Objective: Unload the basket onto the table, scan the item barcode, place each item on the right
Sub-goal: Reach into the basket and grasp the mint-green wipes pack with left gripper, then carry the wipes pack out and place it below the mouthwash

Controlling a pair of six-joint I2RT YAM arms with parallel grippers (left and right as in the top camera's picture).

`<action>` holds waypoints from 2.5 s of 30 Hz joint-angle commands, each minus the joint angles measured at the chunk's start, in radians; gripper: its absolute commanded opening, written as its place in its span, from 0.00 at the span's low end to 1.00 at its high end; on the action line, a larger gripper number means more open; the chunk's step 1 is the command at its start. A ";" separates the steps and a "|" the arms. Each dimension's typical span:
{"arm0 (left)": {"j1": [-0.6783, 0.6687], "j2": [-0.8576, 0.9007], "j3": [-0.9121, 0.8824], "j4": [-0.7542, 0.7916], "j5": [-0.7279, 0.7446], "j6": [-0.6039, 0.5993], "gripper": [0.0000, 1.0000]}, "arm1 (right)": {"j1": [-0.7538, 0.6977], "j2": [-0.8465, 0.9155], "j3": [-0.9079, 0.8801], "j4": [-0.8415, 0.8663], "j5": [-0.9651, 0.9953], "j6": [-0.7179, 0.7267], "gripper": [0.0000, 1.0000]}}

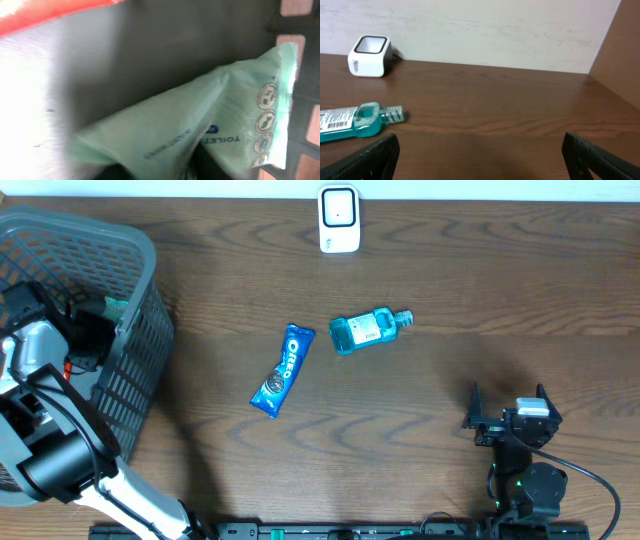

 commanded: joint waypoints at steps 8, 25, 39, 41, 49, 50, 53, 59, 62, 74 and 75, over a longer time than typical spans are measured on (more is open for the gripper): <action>0.061 -0.068 -0.064 -0.110 -0.001 0.038 0.07 | 0.009 -0.005 -0.001 -0.003 0.002 -0.006 0.99; 0.201 -0.934 -0.049 -0.269 0.345 0.037 0.07 | 0.009 -0.005 -0.001 -0.003 0.002 -0.006 0.99; -0.663 -0.993 -0.073 -0.246 0.132 0.166 0.07 | 0.009 -0.005 -0.001 -0.003 0.002 -0.006 0.99; -0.792 -0.918 -0.075 -0.244 0.047 0.166 0.07 | 0.009 -0.005 -0.001 -0.003 0.002 -0.006 0.99; -1.076 -0.511 -0.075 -0.125 -0.112 0.165 0.07 | 0.009 -0.005 -0.001 -0.003 0.002 -0.006 0.99; -1.089 -0.452 -0.075 -0.102 -0.111 0.152 0.07 | 0.009 -0.005 -0.001 -0.003 0.002 -0.006 0.99; -1.114 -0.322 -0.075 -0.064 -0.110 0.095 0.07 | 0.009 -0.005 -0.001 -0.003 0.002 -0.006 0.99; -1.158 -0.112 -0.075 -0.023 -0.110 0.077 0.07 | 0.009 -0.005 -0.001 -0.003 0.002 -0.006 0.99; -1.178 -0.065 -0.075 -0.020 -0.111 0.078 0.07 | 0.009 -0.005 -0.001 -0.003 0.002 -0.006 0.99; -1.189 -0.180 -0.073 -0.037 -0.176 0.090 0.95 | 0.009 -0.005 -0.001 -0.003 0.002 -0.006 0.99; -1.189 -0.207 -0.071 -0.049 -0.198 0.090 0.97 | 0.009 -0.005 -0.001 -0.003 0.002 -0.006 0.99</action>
